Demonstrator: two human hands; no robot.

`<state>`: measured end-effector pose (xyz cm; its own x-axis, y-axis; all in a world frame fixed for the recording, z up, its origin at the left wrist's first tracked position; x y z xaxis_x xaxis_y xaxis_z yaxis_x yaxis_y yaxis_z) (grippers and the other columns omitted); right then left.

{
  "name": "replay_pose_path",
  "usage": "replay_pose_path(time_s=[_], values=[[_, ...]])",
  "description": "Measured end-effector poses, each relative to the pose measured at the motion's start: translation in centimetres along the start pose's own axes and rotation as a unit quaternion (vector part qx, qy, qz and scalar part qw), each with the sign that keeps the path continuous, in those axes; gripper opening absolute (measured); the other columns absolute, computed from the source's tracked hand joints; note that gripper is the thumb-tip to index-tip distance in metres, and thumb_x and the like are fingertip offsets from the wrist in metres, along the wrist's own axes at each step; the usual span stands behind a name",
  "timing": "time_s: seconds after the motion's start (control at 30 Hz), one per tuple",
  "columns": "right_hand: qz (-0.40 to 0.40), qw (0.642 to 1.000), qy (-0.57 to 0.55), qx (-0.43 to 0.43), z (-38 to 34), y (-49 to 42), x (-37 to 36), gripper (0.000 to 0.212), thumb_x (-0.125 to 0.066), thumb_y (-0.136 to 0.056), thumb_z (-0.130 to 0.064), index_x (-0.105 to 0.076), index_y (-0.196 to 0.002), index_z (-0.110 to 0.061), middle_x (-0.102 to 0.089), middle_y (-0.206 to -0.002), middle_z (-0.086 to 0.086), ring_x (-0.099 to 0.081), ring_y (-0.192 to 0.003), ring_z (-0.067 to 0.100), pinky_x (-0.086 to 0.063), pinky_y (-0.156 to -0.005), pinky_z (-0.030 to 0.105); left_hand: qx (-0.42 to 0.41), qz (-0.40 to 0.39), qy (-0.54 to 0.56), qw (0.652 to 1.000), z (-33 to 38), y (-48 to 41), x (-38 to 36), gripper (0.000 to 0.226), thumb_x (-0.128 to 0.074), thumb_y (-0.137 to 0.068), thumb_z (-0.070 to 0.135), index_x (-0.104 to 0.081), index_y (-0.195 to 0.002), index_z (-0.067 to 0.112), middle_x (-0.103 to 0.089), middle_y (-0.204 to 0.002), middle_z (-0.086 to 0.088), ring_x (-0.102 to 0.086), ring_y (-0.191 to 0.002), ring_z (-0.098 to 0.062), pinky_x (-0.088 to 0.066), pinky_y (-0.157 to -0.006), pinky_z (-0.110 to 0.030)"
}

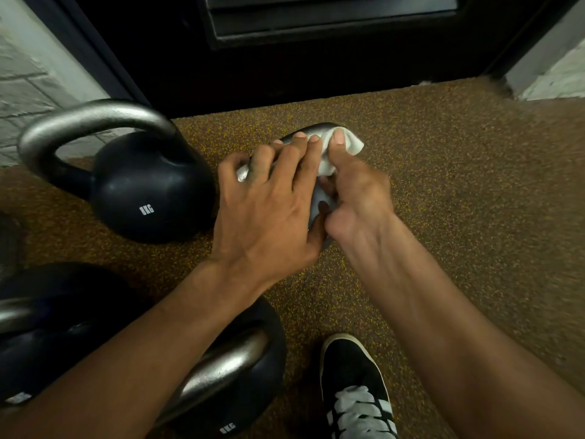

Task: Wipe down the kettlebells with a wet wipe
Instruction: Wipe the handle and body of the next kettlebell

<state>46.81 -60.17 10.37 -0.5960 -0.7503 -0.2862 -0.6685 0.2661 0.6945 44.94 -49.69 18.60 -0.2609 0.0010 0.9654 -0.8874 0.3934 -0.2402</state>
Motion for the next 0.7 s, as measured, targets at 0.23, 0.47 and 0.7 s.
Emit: replay_pose_path(time_s=[0.23, 0.47, 0.7], values=[[-0.097, 0.988, -0.028, -0.119, 2.4, -0.7, -2.2, 0.048, -0.042, -0.106, -0.045, -0.068, -0.126, -0.01, -0.075, -0.115, 0.007, -0.073, -0.1, 0.022, -0.058, -0.089, 0.04, 0.005, 0.028, 0.028, 0.999, -0.5, 0.3, 0.5, 0.076, -0.054, -0.084, 0.036, -0.039, -0.154, 0.01, -0.051, -0.149, -0.006, -0.049, -0.127, -0.029, -0.034, -0.097, -0.05], [-0.194, 0.966, -0.089, -0.147, 4.1, 0.1, -2.1, 0.044, -0.031, -0.108, -0.036, -0.064, -0.127, -0.014, -0.075, -0.103, 0.005, -0.07, -0.102, 0.016, -0.055, -0.087, 0.029, 0.006, 0.047, 0.006, 0.999, -0.2, 0.5, 0.2, 0.061, -0.045, -0.093, 0.025, -0.043, -0.152, 0.01, -0.05, -0.152, -0.007, -0.05, -0.128, -0.029, -0.035, -0.098, -0.051], [-0.194, 0.967, -0.099, -0.136, 3.1, -0.1, -2.3, 0.045, -0.028, -0.106, -0.031, -0.066, -0.116, -0.009, -0.076, -0.096, 0.009, -0.075, -0.081, 0.019, -0.062, -0.068, 0.029, -0.001, 0.047, -0.023, 0.999, -0.1, 0.6, -0.1, 0.061, -0.041, -0.095, 0.025, -0.04, -0.154, 0.01, -0.047, -0.154, -0.006, -0.043, -0.128, -0.027, -0.032, -0.097, -0.05]])
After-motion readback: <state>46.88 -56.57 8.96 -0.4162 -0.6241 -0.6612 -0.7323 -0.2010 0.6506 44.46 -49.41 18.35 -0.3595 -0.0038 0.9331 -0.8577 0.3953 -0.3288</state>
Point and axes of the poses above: each hand's wrist, its own y-axis away from the middle knuckle, its own x-axis out of the back of the hand, z = x × y, the point moved 9 cm from there along -y, towards the middle knuckle
